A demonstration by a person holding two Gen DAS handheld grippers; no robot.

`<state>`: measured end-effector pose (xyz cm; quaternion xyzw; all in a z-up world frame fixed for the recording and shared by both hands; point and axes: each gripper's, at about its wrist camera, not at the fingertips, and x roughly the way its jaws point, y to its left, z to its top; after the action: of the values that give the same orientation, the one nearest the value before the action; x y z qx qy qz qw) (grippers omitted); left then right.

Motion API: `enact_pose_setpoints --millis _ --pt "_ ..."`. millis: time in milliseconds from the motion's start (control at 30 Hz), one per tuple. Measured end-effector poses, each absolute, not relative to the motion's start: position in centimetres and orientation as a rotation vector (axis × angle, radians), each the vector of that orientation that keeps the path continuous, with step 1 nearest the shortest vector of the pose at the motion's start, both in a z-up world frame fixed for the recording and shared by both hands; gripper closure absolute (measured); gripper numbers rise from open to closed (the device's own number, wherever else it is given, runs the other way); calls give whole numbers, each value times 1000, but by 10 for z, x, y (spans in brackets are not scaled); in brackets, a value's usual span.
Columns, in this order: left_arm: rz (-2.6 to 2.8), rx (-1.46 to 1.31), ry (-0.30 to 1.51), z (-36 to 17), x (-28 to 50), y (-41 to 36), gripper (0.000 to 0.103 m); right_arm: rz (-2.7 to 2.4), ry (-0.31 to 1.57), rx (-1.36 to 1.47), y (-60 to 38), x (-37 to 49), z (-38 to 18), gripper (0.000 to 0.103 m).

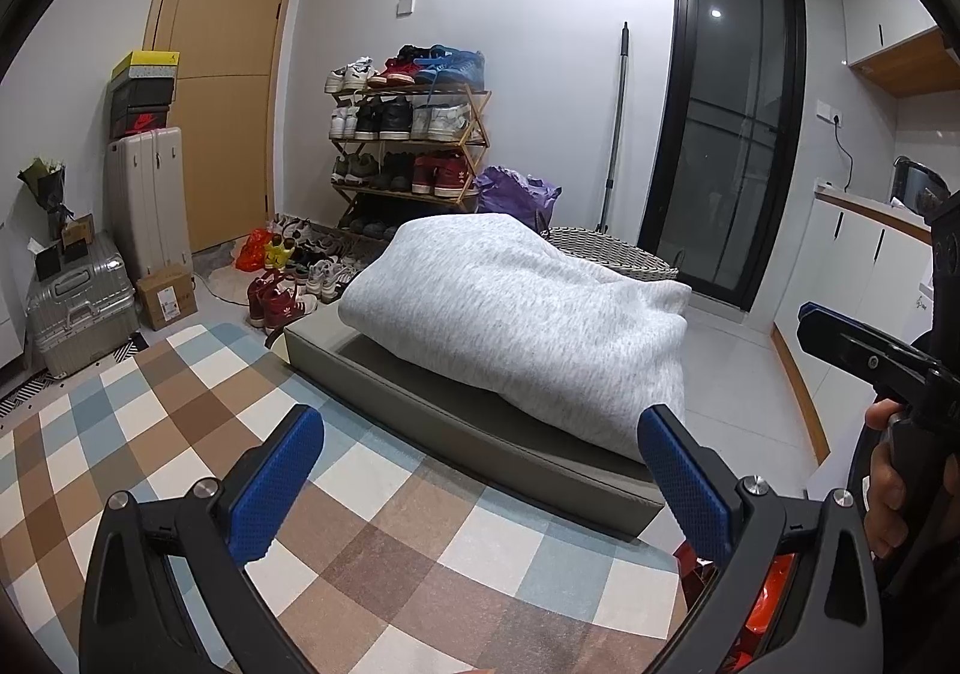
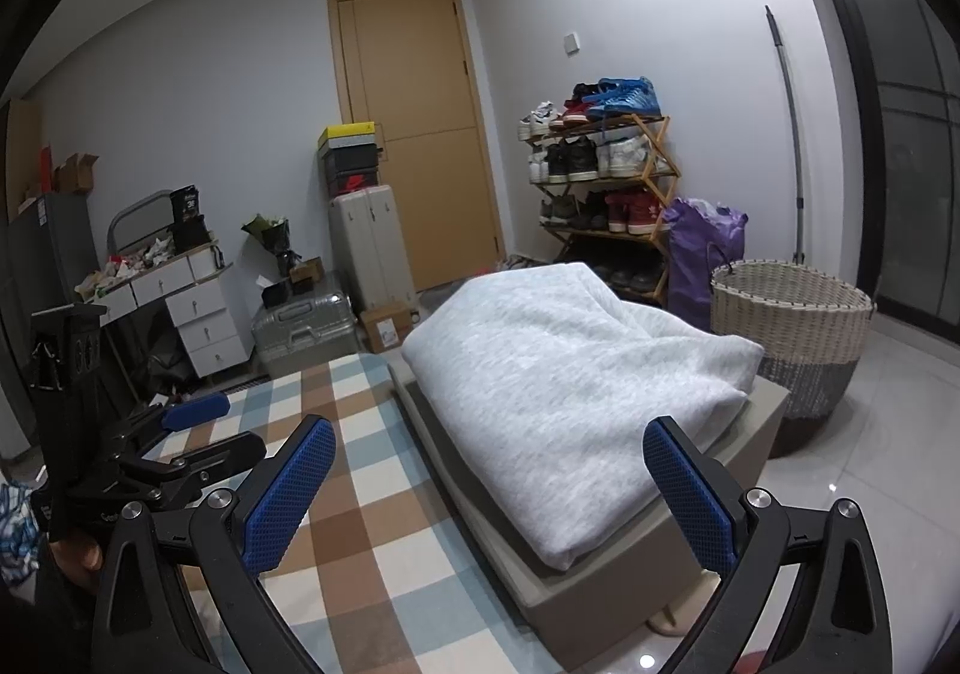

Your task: Fold large clothes

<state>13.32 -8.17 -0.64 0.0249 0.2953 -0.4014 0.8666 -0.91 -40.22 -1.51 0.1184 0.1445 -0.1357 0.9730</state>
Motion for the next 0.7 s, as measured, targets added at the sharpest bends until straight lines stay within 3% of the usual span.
enact_pose_setpoints --millis 700 --pt "-838 61 622 -8 133 -83 1 -274 304 234 -401 -9 -16 0"
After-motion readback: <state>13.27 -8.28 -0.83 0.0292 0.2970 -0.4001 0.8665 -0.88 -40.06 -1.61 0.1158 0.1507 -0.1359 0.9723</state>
